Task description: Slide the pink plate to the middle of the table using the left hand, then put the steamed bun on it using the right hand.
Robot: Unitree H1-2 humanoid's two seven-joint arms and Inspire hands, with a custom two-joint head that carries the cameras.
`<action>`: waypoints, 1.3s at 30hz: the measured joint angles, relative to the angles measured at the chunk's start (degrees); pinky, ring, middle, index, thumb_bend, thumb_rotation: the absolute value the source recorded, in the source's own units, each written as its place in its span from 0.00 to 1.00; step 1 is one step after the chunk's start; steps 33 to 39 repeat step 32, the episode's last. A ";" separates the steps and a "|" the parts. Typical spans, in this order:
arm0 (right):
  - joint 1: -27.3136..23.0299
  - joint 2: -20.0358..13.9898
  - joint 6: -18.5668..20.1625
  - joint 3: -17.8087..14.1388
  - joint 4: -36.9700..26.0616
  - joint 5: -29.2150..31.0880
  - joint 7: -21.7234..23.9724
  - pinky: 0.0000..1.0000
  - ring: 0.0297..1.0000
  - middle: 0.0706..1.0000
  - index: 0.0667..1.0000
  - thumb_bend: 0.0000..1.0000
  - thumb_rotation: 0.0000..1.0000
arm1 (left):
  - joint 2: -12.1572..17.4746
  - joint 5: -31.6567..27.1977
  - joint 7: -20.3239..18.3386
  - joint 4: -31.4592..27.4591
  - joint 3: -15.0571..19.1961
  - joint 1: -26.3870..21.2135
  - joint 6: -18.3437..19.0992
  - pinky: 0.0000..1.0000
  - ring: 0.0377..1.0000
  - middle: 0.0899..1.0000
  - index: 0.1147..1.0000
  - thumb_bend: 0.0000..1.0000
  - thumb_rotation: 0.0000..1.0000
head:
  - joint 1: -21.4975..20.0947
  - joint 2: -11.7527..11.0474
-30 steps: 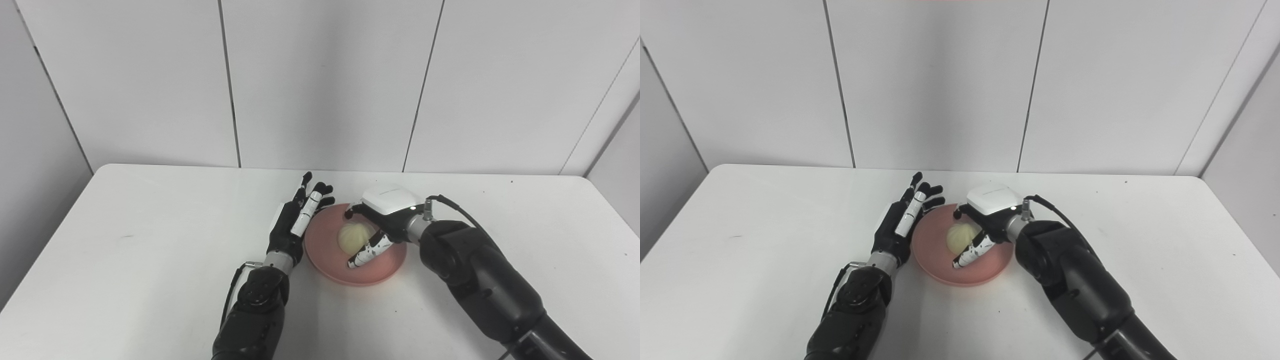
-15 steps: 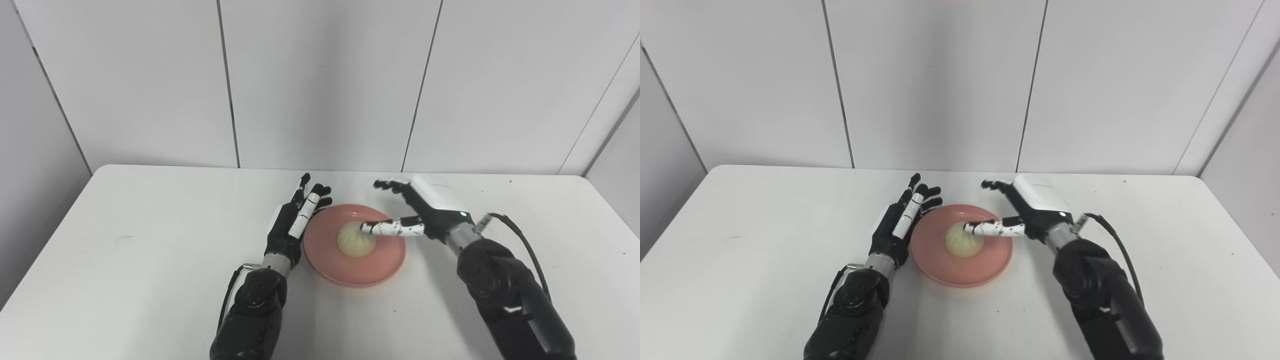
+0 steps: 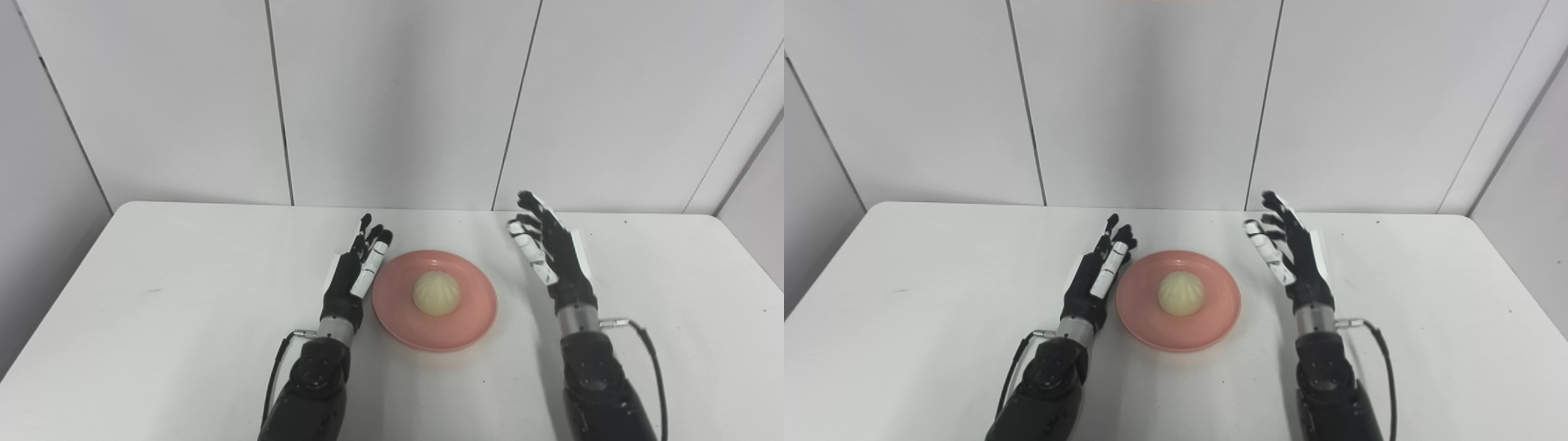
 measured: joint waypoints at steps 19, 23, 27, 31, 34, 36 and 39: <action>1.55 2.32 3.98 -0.24 -0.01 10.16 2.69 0.93 0.93 0.94 0.89 0.83 1.00 | 0.41 1.74 3.40 -4.09 0.00 2.71 0.01 1.00 1.00 1.00 1.00 0.72 0.91 | -0.36 0.79; 1.57 2.31 3.94 -0.31 0.06 10.57 2.77 0.94 0.94 0.95 0.91 0.81 1.00 | 0.42 1.69 4.14 -4.90 0.33 3.17 0.79 1.00 1.00 1.00 1.00 0.74 0.92 | -0.53 1.23; 1.54 2.31 3.83 -0.42 0.23 11.32 2.97 0.96 0.94 0.95 0.91 0.83 1.00 | 0.46 1.45 4.44 -5.03 0.78 3.26 0.89 1.00 1.00 1.00 1.00 0.75 0.91 | -1.32 1.76; 1.48 2.27 3.67 -1.13 0.40 13.95 4.33 0.95 0.94 0.94 0.90 0.83 0.99 | 0.52 0.76 4.58 -5.01 1.59 3.24 0.82 1.00 1.00 1.00 1.00 0.75 0.91 | -1.15 1.85; 1.47 2.21 3.65 -1.27 0.46 14.57 4.88 0.94 0.93 0.93 0.90 0.84 0.98 | 0.52 0.74 4.59 -4.97 1.75 3.22 0.72 1.00 1.00 1.00 1.00 0.75 0.91 | -0.01 2.02; 1.47 2.21 3.65 -1.27 0.46 14.57 4.88 0.94 0.93 0.93 0.90 0.84 0.98 | 0.52 0.74 4.59 -4.97 1.75 3.22 0.72 1.00 1.00 1.00 1.00 0.75 0.91 | -0.01 2.02; 1.47 2.21 3.65 -1.27 0.46 14.57 4.88 0.94 0.93 0.93 0.90 0.84 0.98 | 0.52 0.74 4.59 -4.97 1.75 3.22 0.72 1.00 1.00 1.00 1.00 0.75 0.91 | -0.01 2.02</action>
